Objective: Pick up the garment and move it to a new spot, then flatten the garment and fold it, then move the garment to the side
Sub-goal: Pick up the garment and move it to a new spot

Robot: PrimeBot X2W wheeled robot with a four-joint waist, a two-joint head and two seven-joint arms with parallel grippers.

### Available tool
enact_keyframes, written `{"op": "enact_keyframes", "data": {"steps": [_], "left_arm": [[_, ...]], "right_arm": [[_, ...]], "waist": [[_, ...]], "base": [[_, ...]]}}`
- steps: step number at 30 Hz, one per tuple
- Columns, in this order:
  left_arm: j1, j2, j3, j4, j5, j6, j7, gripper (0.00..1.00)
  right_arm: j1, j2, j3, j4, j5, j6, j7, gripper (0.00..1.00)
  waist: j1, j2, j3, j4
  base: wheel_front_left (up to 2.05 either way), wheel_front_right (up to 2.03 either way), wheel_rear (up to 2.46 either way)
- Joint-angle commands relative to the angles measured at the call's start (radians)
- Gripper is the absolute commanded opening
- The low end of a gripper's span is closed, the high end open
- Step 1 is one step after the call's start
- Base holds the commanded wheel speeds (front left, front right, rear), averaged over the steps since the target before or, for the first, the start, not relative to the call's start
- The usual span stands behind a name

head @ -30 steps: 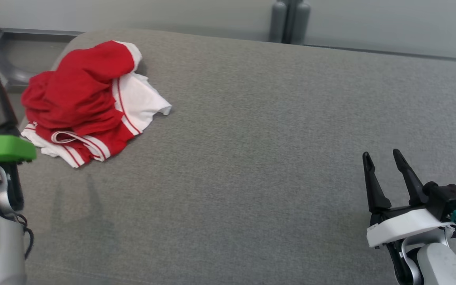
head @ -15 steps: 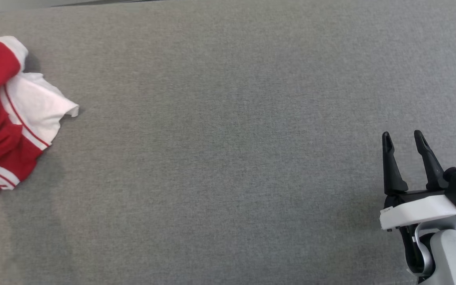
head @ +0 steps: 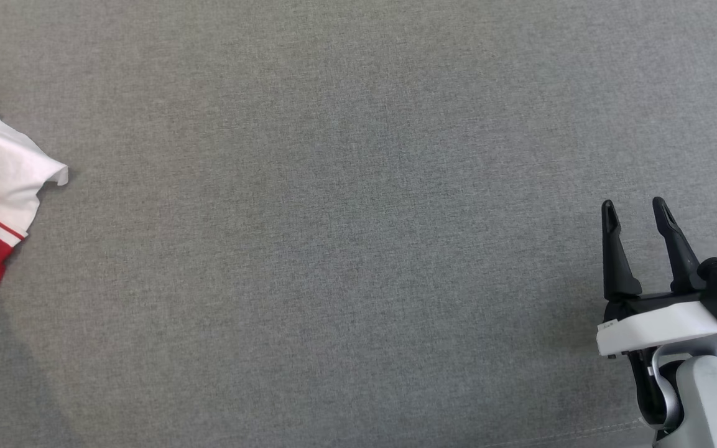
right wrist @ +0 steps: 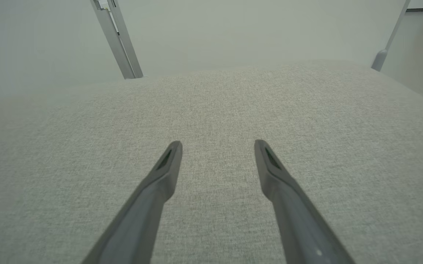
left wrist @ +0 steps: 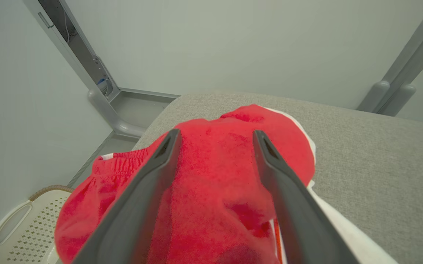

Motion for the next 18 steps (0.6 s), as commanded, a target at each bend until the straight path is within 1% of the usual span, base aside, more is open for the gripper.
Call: {"op": "enact_keyframes", "data": {"steps": [1,4,10,14,15,16,18], "left_arm": [[0.014,0.007,0.0,0.014,-0.012,-0.011,0.018,1.0],[0.036,0.002,-0.003,0.051,-0.027,-0.017,0.056,1.0],[0.063,-0.026,-0.015,0.122,-0.058,-0.038,0.133,1.0],[0.075,-0.037,-0.019,0.145,-0.071,-0.048,0.118,1.0],[0.077,-0.037,-0.019,0.147,-0.071,-0.049,0.103,0.35],[0.078,-0.038,-0.013,0.152,-0.077,-0.048,0.083,0.0],[0.082,-0.036,-0.018,0.16,-0.069,-0.047,0.05,0.0]], "right_arm": [[0.006,0.002,0.004,-0.004,-0.008,0.0,-0.005,1.0],[0.007,0.0,0.008,-0.004,-0.007,0.0,-0.005,1.0],[0.01,-0.002,0.017,-0.001,-0.006,0.0,-0.004,1.0],[0.008,-0.002,0.024,0.003,-0.005,0.0,-0.004,1.0],[0.006,-0.003,0.025,0.005,-0.005,0.0,-0.004,1.0],[0.005,-0.003,0.028,0.007,-0.004,0.0,-0.004,1.0],[0.006,-0.004,0.03,0.01,-0.003,0.0,-0.004,1.0]], "waist": [[-0.0001,0.0,-0.008,0.008],[-0.0001,0.0,-0.013,0.013],[-0.0001,0.0,-0.019,0.016],[-0.0001,0.0,-0.023,0.014],[-0.0001,0.0,-0.024,0.014],[-0.0001,0.0,-0.028,0.013],[-0.0001,0.0,-0.035,0.014]], "base": [[0.0,0.0,0.0],[0.0,0.0,0.0],[0.0,0.0,0.0],[0.0,0.0,0.0],[0.0,0.0,0.0],[0.0,0.0,0.0],[0.0,0.0,0.0]]}}
